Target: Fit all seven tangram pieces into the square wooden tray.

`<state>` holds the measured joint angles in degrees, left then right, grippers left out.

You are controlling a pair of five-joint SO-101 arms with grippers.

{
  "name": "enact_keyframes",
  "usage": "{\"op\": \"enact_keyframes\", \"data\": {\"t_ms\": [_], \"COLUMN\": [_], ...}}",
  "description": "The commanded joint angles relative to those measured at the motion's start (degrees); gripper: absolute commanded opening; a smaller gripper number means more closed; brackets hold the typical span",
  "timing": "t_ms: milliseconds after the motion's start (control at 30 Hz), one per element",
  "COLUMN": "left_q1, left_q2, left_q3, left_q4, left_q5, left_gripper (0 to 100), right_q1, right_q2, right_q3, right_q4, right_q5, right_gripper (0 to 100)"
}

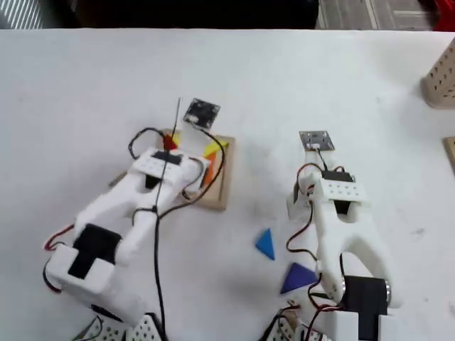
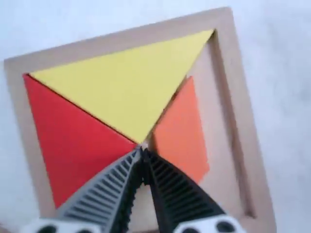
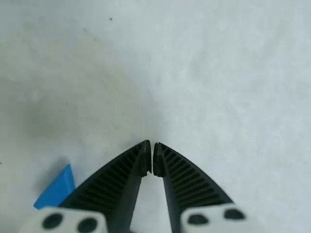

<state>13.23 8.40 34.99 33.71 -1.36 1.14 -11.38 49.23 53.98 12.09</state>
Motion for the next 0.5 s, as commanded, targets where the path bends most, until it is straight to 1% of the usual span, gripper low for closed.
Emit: {"op": "enact_keyframes", "data": {"t_ms": [0, 167, 467], "left_q1": [0.31, 1.1, 3.74], "left_q2": [3.56, 6.2, 6.46], "left_q3": [-7.82, -11.96, -13.63], "left_q4": [1.85, 2.37, 1.14], "left_q5": [1.85, 2.81, 2.9], "left_gripper": [2, 2, 2], "right_q1": [-0.31, -0.31, -0.31], "right_q2": [-2.59, -2.59, -2.59], "right_q3": [-0.26, -0.26, -0.26], "right_q4": [-0.48, -0.48, -0.57], "right_q5": [0.79, 0.88, 0.88], "right_gripper": [2.5, 2.5, 2.5]}}
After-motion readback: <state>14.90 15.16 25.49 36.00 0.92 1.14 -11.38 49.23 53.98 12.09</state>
